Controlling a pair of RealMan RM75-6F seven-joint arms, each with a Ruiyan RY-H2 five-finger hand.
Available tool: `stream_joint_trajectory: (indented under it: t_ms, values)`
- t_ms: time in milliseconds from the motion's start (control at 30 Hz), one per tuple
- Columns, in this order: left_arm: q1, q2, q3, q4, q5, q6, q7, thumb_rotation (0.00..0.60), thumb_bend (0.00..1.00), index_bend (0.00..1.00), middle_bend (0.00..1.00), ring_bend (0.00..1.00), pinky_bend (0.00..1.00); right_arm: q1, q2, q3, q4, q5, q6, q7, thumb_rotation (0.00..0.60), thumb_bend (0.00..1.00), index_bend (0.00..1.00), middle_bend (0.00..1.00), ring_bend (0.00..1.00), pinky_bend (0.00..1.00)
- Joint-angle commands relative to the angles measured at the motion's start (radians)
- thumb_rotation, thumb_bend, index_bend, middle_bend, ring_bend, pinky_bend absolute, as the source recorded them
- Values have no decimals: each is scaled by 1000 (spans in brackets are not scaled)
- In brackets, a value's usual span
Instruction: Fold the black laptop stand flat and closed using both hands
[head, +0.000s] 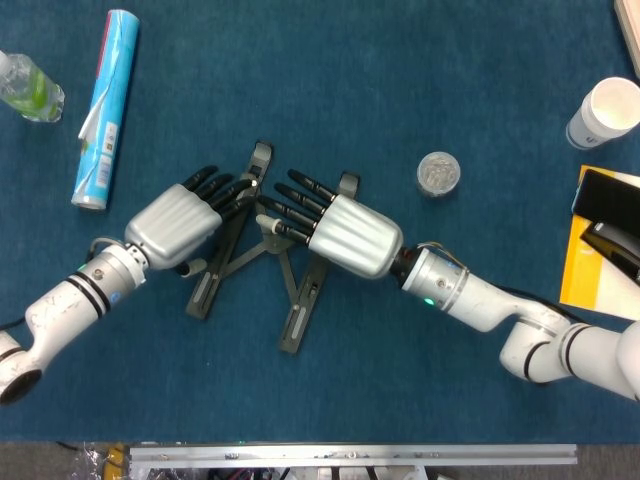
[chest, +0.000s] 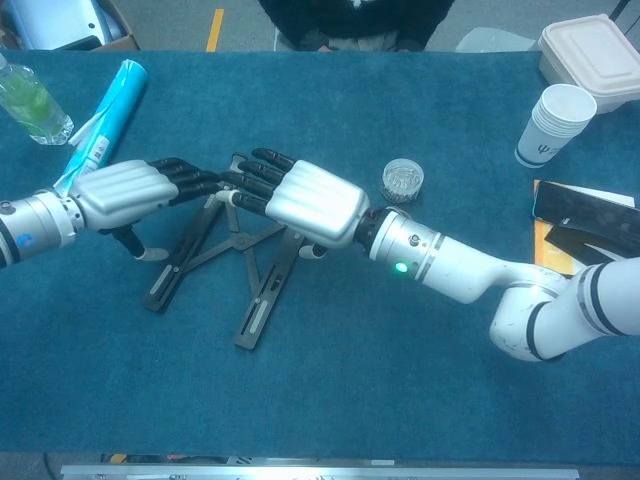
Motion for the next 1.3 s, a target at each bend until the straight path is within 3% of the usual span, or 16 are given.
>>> stream_joint_trajectory:
  t_ms: [33, 833, 1300]
  values:
    - [-4, 0, 0, -11, 4, 0, -5, 600, 222, 0, 0, 0, 0, 2, -5, 1, 6, 0, 1, -1, 600, 0, 0, 0, 0, 0]
    - [-5, 5, 6, 0, -7, 2, 5, 600, 222, 0, 0, 0, 0, 9, -31, 0, 33, 9, 1, 11, 600, 0, 0, 0, 0, 0]
    - [5, -28, 20, 73, -3, 1, -9, 600, 222, 0, 0, 0, 0, 16, -45, 2, 38, 14, -8, 7, 600, 0, 0, 0, 0, 0]
